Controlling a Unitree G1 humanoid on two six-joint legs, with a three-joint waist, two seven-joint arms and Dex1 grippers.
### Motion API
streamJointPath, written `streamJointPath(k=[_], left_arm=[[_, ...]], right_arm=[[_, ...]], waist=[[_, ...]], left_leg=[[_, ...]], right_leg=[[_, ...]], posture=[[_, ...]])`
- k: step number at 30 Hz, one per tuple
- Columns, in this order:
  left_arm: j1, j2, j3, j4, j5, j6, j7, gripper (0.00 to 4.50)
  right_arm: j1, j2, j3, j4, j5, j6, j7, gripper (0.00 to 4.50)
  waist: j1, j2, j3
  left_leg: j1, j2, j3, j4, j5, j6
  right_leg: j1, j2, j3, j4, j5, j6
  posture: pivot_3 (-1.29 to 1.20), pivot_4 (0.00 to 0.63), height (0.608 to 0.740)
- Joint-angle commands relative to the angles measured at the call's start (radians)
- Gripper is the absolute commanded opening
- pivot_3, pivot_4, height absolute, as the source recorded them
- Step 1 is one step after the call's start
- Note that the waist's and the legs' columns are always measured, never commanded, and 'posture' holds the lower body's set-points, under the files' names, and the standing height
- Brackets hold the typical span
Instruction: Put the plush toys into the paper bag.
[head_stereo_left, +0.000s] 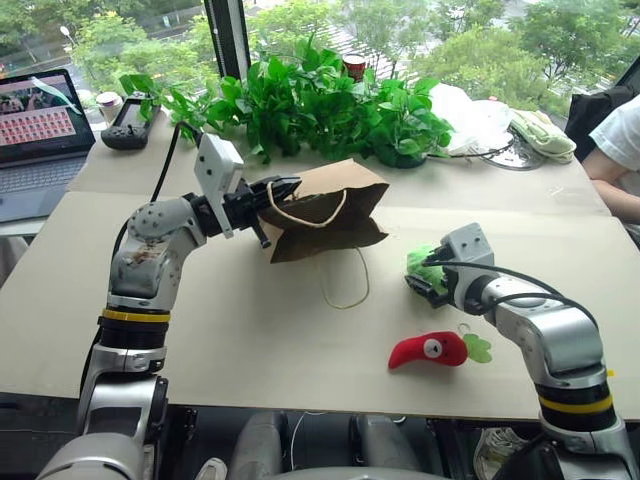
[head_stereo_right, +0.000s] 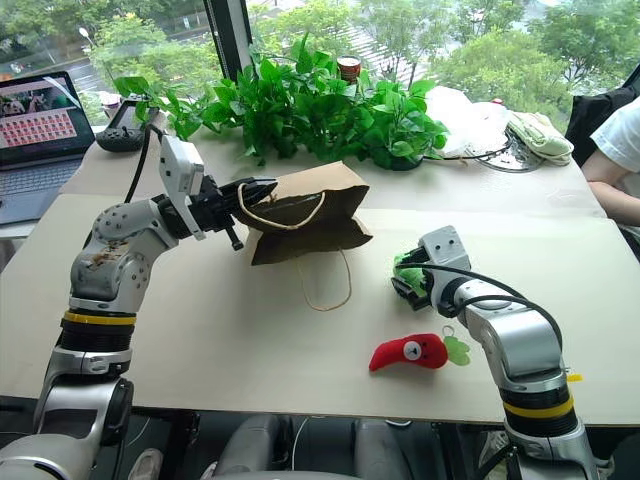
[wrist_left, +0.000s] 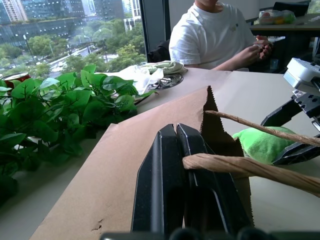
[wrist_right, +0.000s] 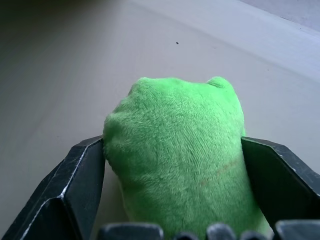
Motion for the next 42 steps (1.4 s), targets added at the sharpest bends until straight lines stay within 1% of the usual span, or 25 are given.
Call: streamJointPath(k=[1, 4, 5, 6, 11, 12, 17, 20, 25, 31, 35, 37, 39, 42], left_arm=[[-0.004, -0.003, 0.006, -0.021, 0.006, -0.025, 0.004, 0.0], [-0.005, -0.008, 0.007, -0.024, 0.007, -0.022, 0.006, 0.0], [-0.005, -0.01, 0.007, -0.024, 0.007, -0.021, 0.006, 0.0], [-0.006, -0.011, 0.007, -0.024, 0.008, -0.021, 0.005, 0.0], [-0.01, -0.015, 0.008, -0.022, 0.01, -0.019, 0.003, 0.0], [-0.011, -0.017, 0.009, -0.021, 0.011, -0.019, 0.002, 0.0], [-0.019, -0.024, 0.011, -0.011, 0.011, -0.016, 0.002, 0.0], [-0.023, -0.027, 0.013, -0.007, 0.007, -0.01, 0.004, 0.0], [-0.026, -0.032, 0.014, -0.003, 0.006, -0.004, 0.004, 0.0], [-0.029, -0.035, 0.016, 0.002, 0.003, 0.003, 0.005, 0.0], [-0.032, -0.037, 0.015, 0.008, 0.003, 0.006, 0.004, 0.0], [-0.035, -0.038, 0.014, 0.011, 0.001, 0.01, 0.002, 0.0], [-0.038, -0.037, 0.013, 0.013, 0.001, 0.013, -0.002, 0.0], [-0.042, -0.035, 0.011, 0.015, 0.001, 0.017, -0.009, 0.0]], right_arm=[[0.012, 0.024, -0.015, -0.006, 0.01, 0.03, -0.006, 4.47], [0.017, 0.033, -0.012, -0.01, 0.008, 0.034, -0.006, 4.47], [0.016, 0.036, -0.014, -0.013, 0.009, 0.033, -0.006, 3.98], [0.015, 0.039, -0.014, -0.016, 0.01, 0.035, -0.006, 3.74], [0.014, 0.038, -0.009, -0.025, 0.002, 0.041, -0.008, 2.06], [0.015, 0.033, -0.007, -0.027, -0.001, 0.037, -0.007, 1.81], [0.011, 0.013, -0.04, -0.069, 0.009, -0.002, 0.027, 1.81], [-0.014, 0.006, -0.101, -0.133, 0.061, -0.019, 0.081, 1.81], [-0.066, 0.003, -0.204, -0.227, 0.17, 0.024, 0.135, 1.81], [-0.079, -0.007, -0.215, -0.322, 0.282, 0.024, 0.187, 1.81], [-0.076, -0.037, -0.14, -0.41, 0.353, 0.019, 0.236, 1.81], [-0.093, -0.086, -0.04, -0.446, 0.311, -0.034, 0.248, 1.81], [-0.139, -0.129, 0.073, -0.449, 0.244, -0.073, 0.237, 1.81], [-0.191, -0.226, 0.228, -0.442, 0.124, -0.151, 0.248, 1.81]], waist=[[0.0, 0.0, 0.0], [0.0, 0.0, 0.0], [0.0, 0.0, 0.0], [0.0, 0.0, 0.0], [-0.001, 0.0, 0.0], [-0.001, 0.0, 0.0], [0.0, 0.0, 0.0], [0.0, 0.0, 0.0], [-0.001, 0.0, 0.0], [0.001, 0.0, 0.0], [0.0, 0.001, 0.0], [0.0, 0.001, 0.0], [-0.002, 0.001, 0.001], [-0.002, 0.001, 0.001]], left_leg=[[0.0, 0.0, 0.0, 0.0, 0.0, 0.0], [0.0, 0.0, -0.001, 0.0, 0.0, 0.0], [0.0, 0.0, -0.001, 0.0, 0.0, 0.0], [0.0, 0.0, -0.001, 0.0, 0.0, 0.0], [0.0, 0.0, -0.002, 0.0, 0.0, 0.0], [0.0, 0.0, -0.002, 0.0, 0.0, 0.0], [0.0, 0.0, -0.002, 0.0, 0.0, 0.0], [0.0, 0.0, -0.002, 0.0, 0.0, 0.0], [0.0, 0.0, -0.003, 0.0, 0.0, 0.0], [-0.001, 0.0, -0.003, 0.0, 0.0, 0.0], [-0.001, 0.0, -0.003, 0.0, 0.0, 0.0], [-0.001, 0.0, -0.004, 0.0, 0.0, 0.0], [-0.001, 0.0, -0.004, 0.0, 0.0, 0.0], [0.0, 0.0, -0.004, 0.0, 0.0, 0.0]], right_leg=[[0.0, 0.0, 0.0, 0.0, 0.0, 0.0], [0.001, 0.0, 0.0, 0.0, 0.0, 0.0], [0.001, 0.0, 0.0, 0.0, 0.0, 0.0], [0.001, 0.001, 0.0, 0.0, 0.0, 0.0], [0.001, 0.001, 0.0, 0.0, 0.0, 0.0], [0.001, 0.001, 0.0, 0.0, 0.0, 0.0], [0.001, 0.001, 0.0, 0.0, 0.0, 0.0], [0.001, 0.001, 0.0, 0.0, 0.0, 0.0], [0.0, 0.002, 0.0, 0.0, 0.0, 0.0], [0.001, 0.002, 0.0, -0.001, 0.0, 0.0], [0.001, 0.002, 0.0, -0.001, 0.0, 0.0], [0.001, 0.002, 0.0, -0.001, 0.0, 0.0], [0.001, 0.002, 0.0, -0.001, 0.0, 0.0], [0.0, 0.002, 0.001, 0.0, 0.0, 0.0]], posture=[[0.0, 0.15, 0.74], [0.0, 0.15, 0.74], [0.0, 0.15, 0.74], [0.0, 0.15, 0.74], [0.0, 0.15, 0.74], [0.0, 0.15, 0.74], [0.0, 0.15, 0.74], [0.0, 0.15, 0.74], [0.0, 0.15, 0.74], [0.0, 0.15, 0.74], [0.0, 0.15, 0.74], [0.0, 0.15, 0.74], [0.0, 0.15, 0.74], [0.0, 0.15, 0.74]])
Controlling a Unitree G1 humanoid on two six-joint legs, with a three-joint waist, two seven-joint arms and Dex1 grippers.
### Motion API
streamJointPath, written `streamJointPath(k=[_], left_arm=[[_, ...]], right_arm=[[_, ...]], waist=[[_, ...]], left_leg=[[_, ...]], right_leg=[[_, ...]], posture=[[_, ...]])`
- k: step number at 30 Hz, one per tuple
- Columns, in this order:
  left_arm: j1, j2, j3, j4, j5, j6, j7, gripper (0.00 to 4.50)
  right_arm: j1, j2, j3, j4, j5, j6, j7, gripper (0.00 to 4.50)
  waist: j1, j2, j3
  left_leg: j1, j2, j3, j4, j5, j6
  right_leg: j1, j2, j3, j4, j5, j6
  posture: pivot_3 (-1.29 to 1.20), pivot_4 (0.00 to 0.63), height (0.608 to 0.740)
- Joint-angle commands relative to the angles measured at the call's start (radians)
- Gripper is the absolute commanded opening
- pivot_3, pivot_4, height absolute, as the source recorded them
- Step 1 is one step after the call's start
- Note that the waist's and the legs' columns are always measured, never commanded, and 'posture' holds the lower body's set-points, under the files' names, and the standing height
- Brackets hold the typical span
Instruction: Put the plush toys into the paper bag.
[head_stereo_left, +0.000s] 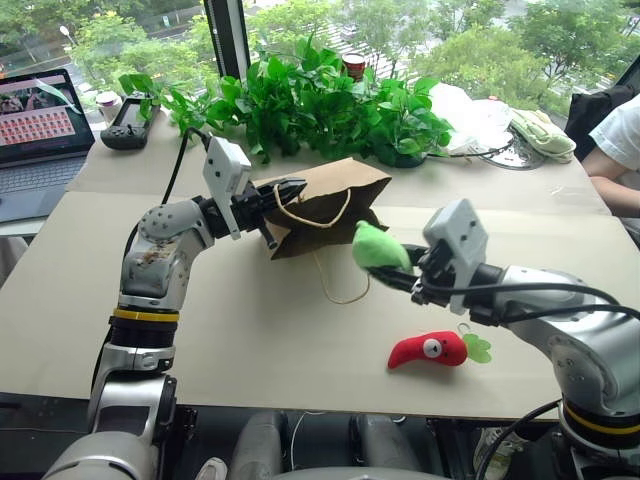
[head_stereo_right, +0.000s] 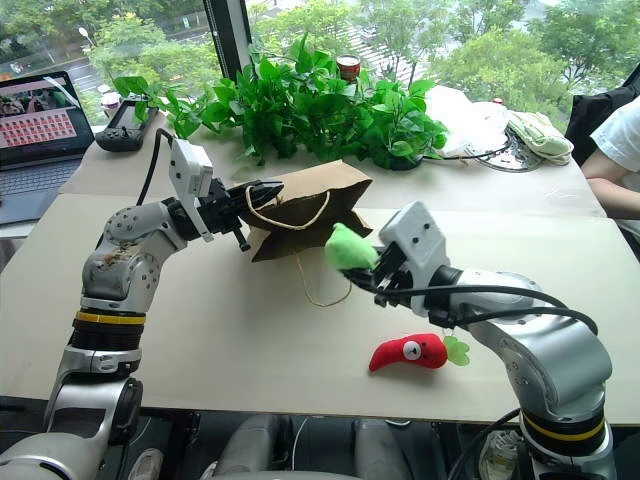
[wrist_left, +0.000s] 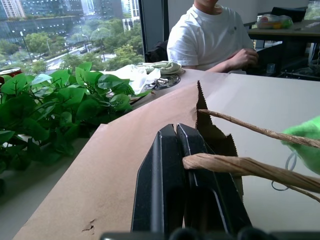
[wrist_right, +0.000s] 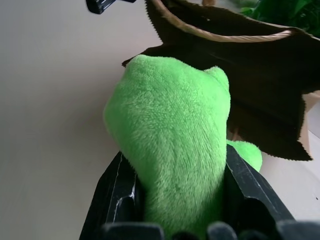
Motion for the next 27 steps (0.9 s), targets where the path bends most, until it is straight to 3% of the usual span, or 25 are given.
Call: streamJointPath(k=[1, 4, 11, 27], left_arm=[[-0.026, 0.008, 0.01, -0.011, -0.017, 0.01, -0.008, 0.0], [-0.028, 0.01, 0.008, -0.01, -0.016, 0.014, -0.015, 0.0], [-0.028, 0.009, 0.003, -0.013, -0.014, 0.023, -0.027, 0.0], [-0.03, -0.011, -0.014, -0.023, -0.016, 0.035, -0.04, 0.0]], right_arm=[[-0.067, -0.123, 0.185, -0.012, -0.191, -0.146, 0.017, 1.81], [-0.113, -0.195, 0.301, 0.014, -0.319, -0.258, 0.052, 1.81], [-0.205, -0.187, 0.423, 0.117, -0.493, -0.398, 0.12, 1.81], [-0.381, 0.005, 0.494, 0.462, -0.744, -0.505, 0.177, 1.81]], waist=[[0.001, 0.0, 0.0], [0.004, 0.0, 0.0], [0.003, 0.0, 0.0], [0.003, 0.0, 0.0]], left_leg=[[0.0, 0.0, 0.0, 0.0, 0.0, 0.0], [0.0, -0.001, 0.0, 0.0, 0.0, 0.0], [-0.001, 0.0, 0.0, 0.0, 0.0, 0.0], [-0.001, 0.0, 0.002, 0.001, 0.0, 0.0]], right_leg=[[0.0, 0.0, 0.0, 0.0, 0.0, 0.0], [0.0, -0.001, 0.0, -0.001, 0.0, 0.001], [0.0, 0.0, 0.0, -0.001, -0.001, 0.001], [-0.001, 0.0, 0.0, 0.0, -0.001, 0.001]], posture=[[0.0, 0.15, 0.74], [0.0, 0.15, 0.74], [0.0, 0.15, 0.74], [0.0, 0.15, 0.74]])
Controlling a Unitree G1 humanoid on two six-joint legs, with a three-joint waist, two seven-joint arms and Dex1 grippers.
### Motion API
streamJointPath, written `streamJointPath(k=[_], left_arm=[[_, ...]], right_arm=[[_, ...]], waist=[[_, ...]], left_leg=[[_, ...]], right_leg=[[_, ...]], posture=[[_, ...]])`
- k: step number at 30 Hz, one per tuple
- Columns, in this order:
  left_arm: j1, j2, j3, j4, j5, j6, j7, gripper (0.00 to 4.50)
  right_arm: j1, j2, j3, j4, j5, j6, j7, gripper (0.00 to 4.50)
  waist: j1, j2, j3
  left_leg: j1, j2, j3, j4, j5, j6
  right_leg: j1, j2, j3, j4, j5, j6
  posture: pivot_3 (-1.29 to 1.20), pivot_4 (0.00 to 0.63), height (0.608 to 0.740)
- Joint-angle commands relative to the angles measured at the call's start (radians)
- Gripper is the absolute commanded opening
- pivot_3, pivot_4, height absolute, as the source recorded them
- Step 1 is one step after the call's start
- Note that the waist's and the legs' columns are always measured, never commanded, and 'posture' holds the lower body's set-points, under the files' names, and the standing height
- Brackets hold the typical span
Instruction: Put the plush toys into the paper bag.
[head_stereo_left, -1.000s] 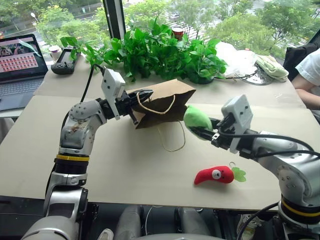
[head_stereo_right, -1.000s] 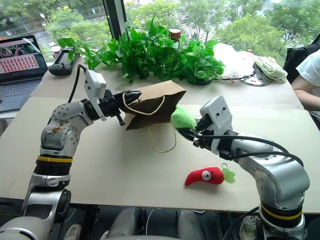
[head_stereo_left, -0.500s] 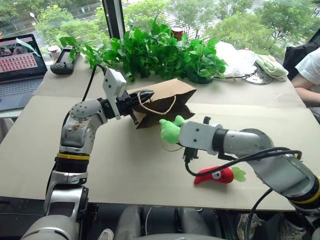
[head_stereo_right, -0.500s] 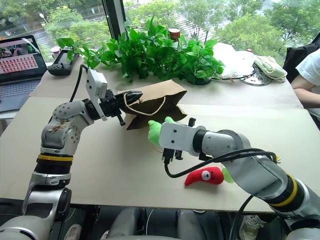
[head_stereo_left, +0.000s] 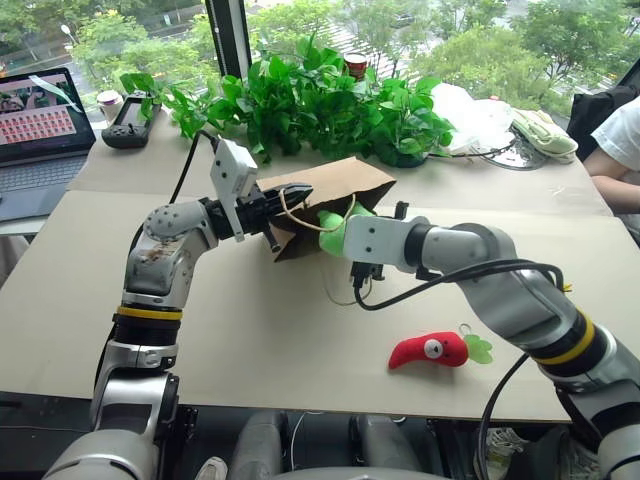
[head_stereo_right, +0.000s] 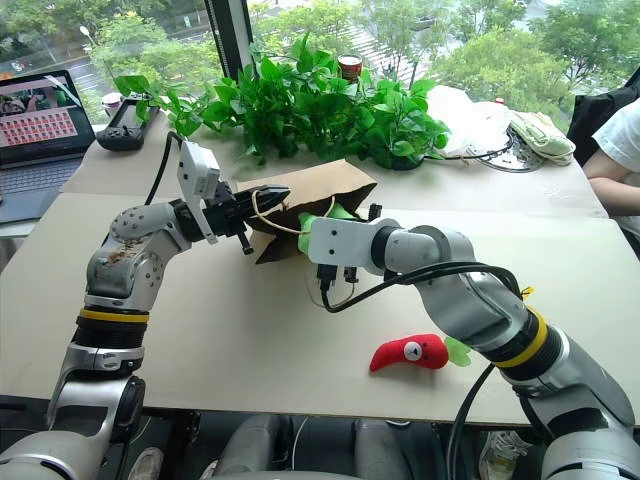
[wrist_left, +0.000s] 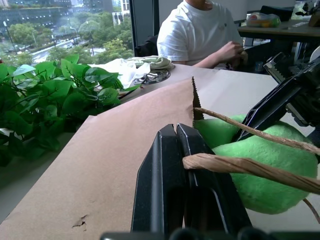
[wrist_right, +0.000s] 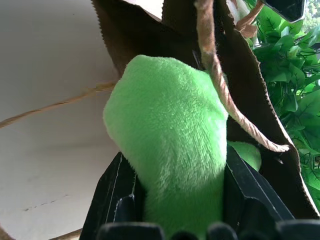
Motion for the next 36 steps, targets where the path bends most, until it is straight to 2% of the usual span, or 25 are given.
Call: streamJointPath(k=[1, 10, 18, 28, 32, 35, 36], left_arm=[[-0.027, -0.003, -0.001, -0.03, -0.016, 0.0, -0.005, 0.0], [-0.035, -0.006, -0.01, -0.022, -0.014, -0.001, -0.018, 0.0], [-0.038, -0.014, -0.011, -0.024, -0.014, -0.001, -0.017, 0.0], [-0.039, -0.014, -0.011, -0.024, -0.012, -0.002, -0.015, 0.0], [-0.036, -0.009, -0.009, -0.026, -0.011, -0.002, -0.015, 0.0], [-0.036, -0.007, -0.007, -0.025, -0.011, -0.002, -0.014, 0.0], [-0.036, -0.007, -0.007, -0.025, -0.011, -0.002, -0.015, 0.0]], right_arm=[[-0.052, 0.038, 0.005, 0.055, -0.075, -0.056, 0.005, 1.81], [-0.105, 0.164, -0.019, 0.201, -0.157, -0.049, -0.027, 1.81], [-0.045, 0.333, -0.092, 0.356, -0.176, 0.057, -0.171, 1.81], [-0.042, 0.41, -0.175, 0.408, -0.161, 0.007, -0.238, 1.81], [-0.019, 0.438, -0.217, 0.376, -0.117, 0.022, -0.219, 2.82], [-0.005, 0.449, -0.244, 0.342, -0.082, 0.048, -0.197, 3.8], [-0.002, 0.451, -0.252, 0.332, -0.075, 0.056, -0.192, 3.8]], waist=[[0.0, 0.0, 0.0], [0.0, 0.0, 0.0], [0.0, 0.0, 0.0], [-0.003, 0.001, 0.0], [-0.003, 0.001, 0.0], [-0.002, 0.001, 0.0], [-0.002, 0.001, 0.0]], left_leg=[[0.0, 0.0, 0.0, 0.0, 0.0, 0.0], [0.0, 0.0, 0.001, 0.0, 0.0, 0.0], [0.0, 0.0, 0.003, 0.0, 0.0, 0.0], [-0.001, 0.0, 0.003, 0.0, 0.0, 0.0], [-0.001, 0.0, 0.003, 0.0, 0.0, 0.0], [-0.001, 0.0, 0.003, 0.0, 0.0, 0.0], [-0.001, 0.0, 0.003, 0.0, 0.0, 0.0]], right_leg=[[0.0, 0.0, 0.0, 0.0, 0.0, 0.0], [0.0, 0.0, 0.0, 0.0, 0.0, 0.0], [0.0, 0.0, -0.001, 0.001, 0.0, 0.0], [-0.001, 0.0, 0.0, 0.001, 0.0, 0.0], [-0.001, 0.0, 0.0, 0.001, 0.0, 0.0], [-0.001, 0.0, 0.0, 0.001, 0.0, 0.0], [-0.001, 0.0, 0.0, 0.001, 0.0, 0.0]], posture=[[0.0, 0.15, 0.74], [0.0, 0.15, 0.74], [0.0, 0.15, 0.74], [0.0, 0.15, 0.74], [0.0, 0.15, 0.74], [0.0, 0.15, 0.74], [0.0, 0.15, 0.74]])
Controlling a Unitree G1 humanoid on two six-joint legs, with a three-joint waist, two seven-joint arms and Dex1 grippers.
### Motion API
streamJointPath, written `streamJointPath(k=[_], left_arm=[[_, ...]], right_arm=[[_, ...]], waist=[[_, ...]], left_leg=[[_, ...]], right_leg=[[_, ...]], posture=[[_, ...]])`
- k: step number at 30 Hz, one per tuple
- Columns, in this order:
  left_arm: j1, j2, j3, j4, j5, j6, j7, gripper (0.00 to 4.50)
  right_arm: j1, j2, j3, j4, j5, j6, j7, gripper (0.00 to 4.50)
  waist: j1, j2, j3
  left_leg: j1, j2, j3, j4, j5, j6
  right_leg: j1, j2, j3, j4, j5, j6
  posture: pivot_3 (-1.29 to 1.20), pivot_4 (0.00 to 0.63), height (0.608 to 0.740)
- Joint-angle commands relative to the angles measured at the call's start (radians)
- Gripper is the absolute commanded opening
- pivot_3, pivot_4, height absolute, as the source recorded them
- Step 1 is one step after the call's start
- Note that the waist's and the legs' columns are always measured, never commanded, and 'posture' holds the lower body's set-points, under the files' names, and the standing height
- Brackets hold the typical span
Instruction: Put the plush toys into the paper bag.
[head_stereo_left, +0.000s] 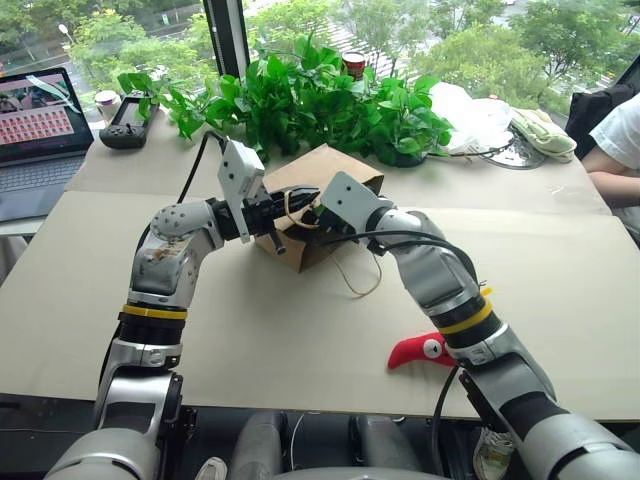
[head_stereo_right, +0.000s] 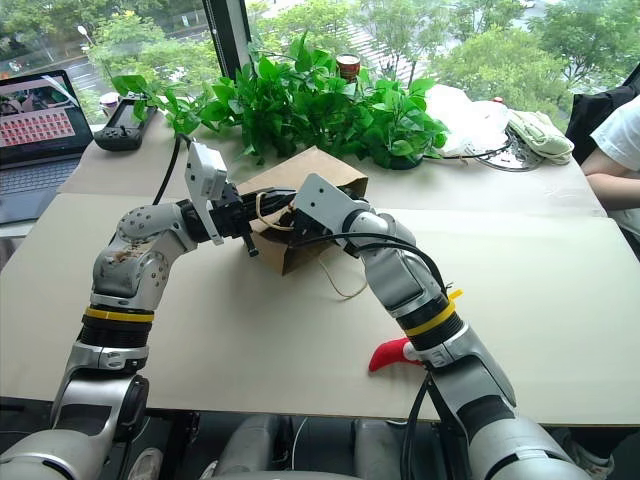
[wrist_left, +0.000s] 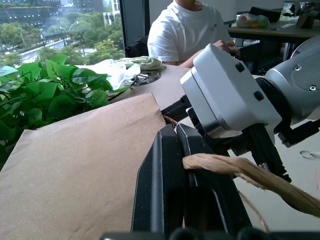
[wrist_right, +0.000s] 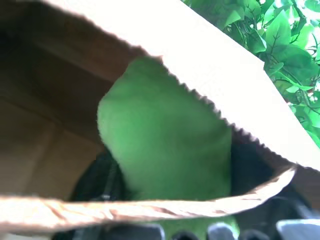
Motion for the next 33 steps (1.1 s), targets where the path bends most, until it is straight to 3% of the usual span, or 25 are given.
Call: streamJointPath(k=[1, 6, 12, 17, 25, 29, 33], left_arm=[[-0.028, 0.007, 0.007, -0.025, -0.011, -0.004, -0.003, 0.0], [-0.029, 0.009, 0.009, -0.023, -0.009, -0.005, 0.0, 0.0], [-0.025, 0.013, 0.013, -0.028, -0.011, -0.002, 0.001, 0.0], [-0.02, 0.018, 0.015, -0.03, -0.012, 0.0, 0.001, 0.0], [-0.011, 0.024, 0.015, -0.031, -0.014, 0.0, -0.004, 0.0], [-0.009, 0.026, 0.015, -0.032, -0.015, 0.002, -0.005, 0.0], [-0.006, 0.028, 0.014, -0.035, -0.016, 0.004, -0.006, 0.0]], right_arm=[[0.001, 0.004, -0.05, -0.08, 0.042, 0.03, 0.019, 3.8], [0.019, -0.037, -0.095, -0.168, 0.088, 0.095, 0.059, 3.8], [0.091, -0.17, -0.215, -0.415, 0.226, 0.27, 0.193, 3.8], [0.224, -0.376, -0.325, -0.613, 0.385, 0.409, 0.351, 3.8], [0.532, -0.737, -0.471, -0.756, 0.567, 0.434, 0.564, 3.8], [0.679, -0.836, -0.5, -0.788, 0.601, 0.402, 0.592, 3.8], [0.787, -0.934, -0.436, -0.763, 0.537, 0.344, 0.551, 3.8]], waist=[[0.0, 0.0, 0.0], [0.0, 0.0, 0.0], [0.005, 0.0, 0.0], [0.006, 0.0, 0.0], [0.008, 0.0, 0.0], [0.008, 0.0, 0.0], [0.011, 0.0, 0.0]], left_leg=[[0.0, 0.0, 0.0, 0.0, 0.0, 0.0], [0.0, 0.0, -0.001, 0.0, 0.0, 0.0], [-0.001, 0.0, -0.001, 0.0, 0.0, 0.0], [0.0, 0.0, -0.003, 0.0, 0.0, 0.001], [0.001, -0.001, -0.005, 0.0, 0.0, 0.001], [0.001, 0.0, -0.006, 0.0, 0.0, 0.001], [0.002, -0.001, -0.006, 0.001, 0.0, 0.001]], right_leg=[[0.0, 0.0, 0.0, 0.0, 0.0, 0.0], [0.0, 0.0, 0.0, 0.0, 0.0, 0.0], [0.0, -0.001, 0.0, -0.001, 0.0, 0.0], [0.0, 0.0, 0.0, -0.002, 0.0, 0.0], [0.001, 0.0, 0.001, -0.002, 0.0, 0.0], [0.002, 0.0, 0.001, -0.002, 0.0, 0.0], [0.002, 0.0, 0.001, -0.002, 0.0, 0.0]], posture=[[0.0, 0.15, 0.74], [0.0, 0.15, 0.74], [0.0, 0.15, 0.74], [0.0, 0.15, 0.74], [0.0, 0.15, 0.74], [0.0, 0.15, 0.74], [0.0, 0.15, 0.74]])
